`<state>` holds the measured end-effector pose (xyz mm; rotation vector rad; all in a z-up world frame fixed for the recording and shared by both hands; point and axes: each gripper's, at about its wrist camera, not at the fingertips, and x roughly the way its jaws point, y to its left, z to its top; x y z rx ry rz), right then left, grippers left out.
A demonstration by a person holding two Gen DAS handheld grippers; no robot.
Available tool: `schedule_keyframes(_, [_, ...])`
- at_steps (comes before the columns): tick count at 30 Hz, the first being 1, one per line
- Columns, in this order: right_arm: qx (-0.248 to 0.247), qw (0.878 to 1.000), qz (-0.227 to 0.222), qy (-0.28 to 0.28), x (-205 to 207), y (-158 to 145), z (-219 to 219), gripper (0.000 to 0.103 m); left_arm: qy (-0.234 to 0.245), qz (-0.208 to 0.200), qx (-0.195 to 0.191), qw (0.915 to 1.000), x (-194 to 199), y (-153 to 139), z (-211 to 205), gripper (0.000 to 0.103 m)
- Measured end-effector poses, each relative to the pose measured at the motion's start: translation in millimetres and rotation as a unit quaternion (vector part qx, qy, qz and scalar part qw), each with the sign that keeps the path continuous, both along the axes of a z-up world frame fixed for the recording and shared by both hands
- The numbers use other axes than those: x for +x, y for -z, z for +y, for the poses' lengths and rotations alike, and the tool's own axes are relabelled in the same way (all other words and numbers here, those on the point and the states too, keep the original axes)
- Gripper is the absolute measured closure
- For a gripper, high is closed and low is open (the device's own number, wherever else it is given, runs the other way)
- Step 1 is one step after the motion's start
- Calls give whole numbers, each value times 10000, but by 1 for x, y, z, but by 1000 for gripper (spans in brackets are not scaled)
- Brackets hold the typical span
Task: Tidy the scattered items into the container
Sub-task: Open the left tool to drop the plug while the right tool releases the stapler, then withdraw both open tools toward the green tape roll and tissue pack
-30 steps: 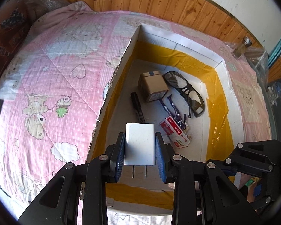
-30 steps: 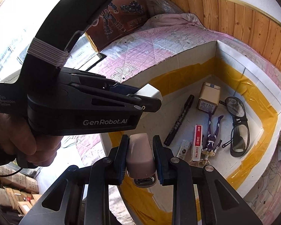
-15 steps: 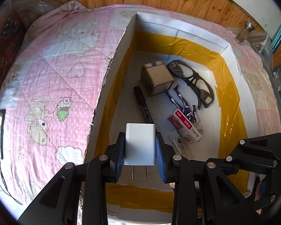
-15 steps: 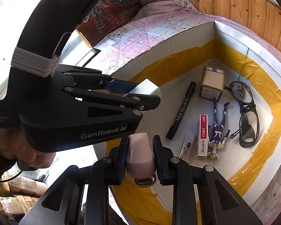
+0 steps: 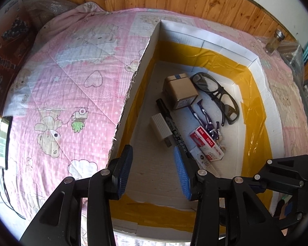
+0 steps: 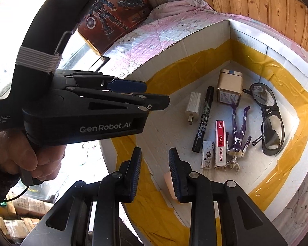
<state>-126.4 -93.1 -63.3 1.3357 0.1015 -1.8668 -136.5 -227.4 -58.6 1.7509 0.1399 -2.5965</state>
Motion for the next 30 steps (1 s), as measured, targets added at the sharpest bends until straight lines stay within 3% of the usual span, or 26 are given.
schedule_keyframes(11, [-355, 9982, 52, 490, -1, -14, 43, 73, 23, 133, 21, 9999, 7, -17, 15, 56])
schedule_keyframes(30, [-1183, 9887, 677, 631, 25, -53, 102, 73, 231, 491, -5, 9985, 32, -63, 71, 56])
